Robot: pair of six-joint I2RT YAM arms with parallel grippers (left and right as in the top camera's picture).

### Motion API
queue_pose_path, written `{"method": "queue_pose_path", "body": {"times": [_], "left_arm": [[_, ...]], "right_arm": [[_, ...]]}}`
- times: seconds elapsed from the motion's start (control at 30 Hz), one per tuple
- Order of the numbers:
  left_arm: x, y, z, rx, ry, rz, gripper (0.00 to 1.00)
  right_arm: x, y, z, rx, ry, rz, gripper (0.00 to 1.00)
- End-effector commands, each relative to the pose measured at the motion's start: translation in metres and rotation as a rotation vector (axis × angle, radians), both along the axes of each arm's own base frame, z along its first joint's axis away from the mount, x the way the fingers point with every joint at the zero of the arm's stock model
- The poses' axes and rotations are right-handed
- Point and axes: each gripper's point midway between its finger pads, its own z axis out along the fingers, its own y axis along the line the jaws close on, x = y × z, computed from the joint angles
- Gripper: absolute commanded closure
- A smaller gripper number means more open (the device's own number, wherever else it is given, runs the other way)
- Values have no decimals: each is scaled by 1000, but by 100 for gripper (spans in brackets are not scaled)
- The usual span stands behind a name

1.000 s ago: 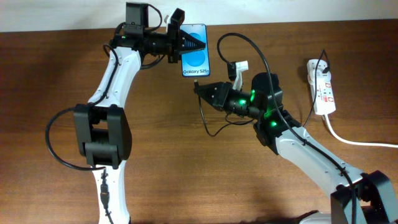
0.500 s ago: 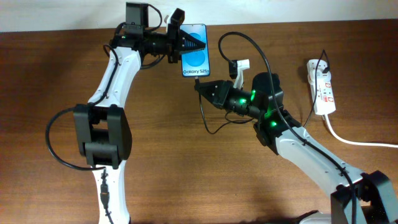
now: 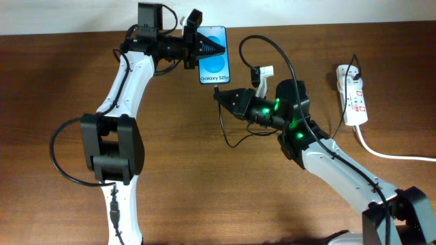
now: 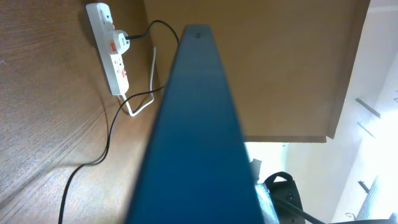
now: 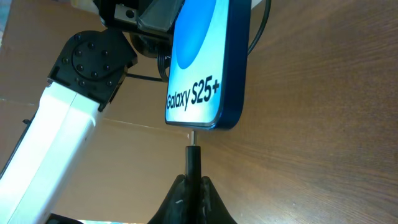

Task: Plug charger to phone and switch on socket

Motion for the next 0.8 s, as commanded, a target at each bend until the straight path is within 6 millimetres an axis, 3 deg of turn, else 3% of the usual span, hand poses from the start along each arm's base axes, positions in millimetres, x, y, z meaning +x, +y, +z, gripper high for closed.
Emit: {"method": "queue_pose_path", "body": {"times": [0.0, 0.23, 0.47, 0.77], "left_arm": [[-8, 0, 17, -28, -19, -29, 100], [-12, -4, 19, -41, -18, -53, 100], [-16, -4, 22, -59, -21, -74, 100], [-16, -4, 23, -62, -30, -77, 100]], "right_arm": [[6, -2, 8, 5, -27, -19, 96], [7, -2, 9, 12, -29, -25, 96], [9, 0, -3, 16, 23, -24, 96], [12, 0, 5, 36, -12, -30, 96]]}}
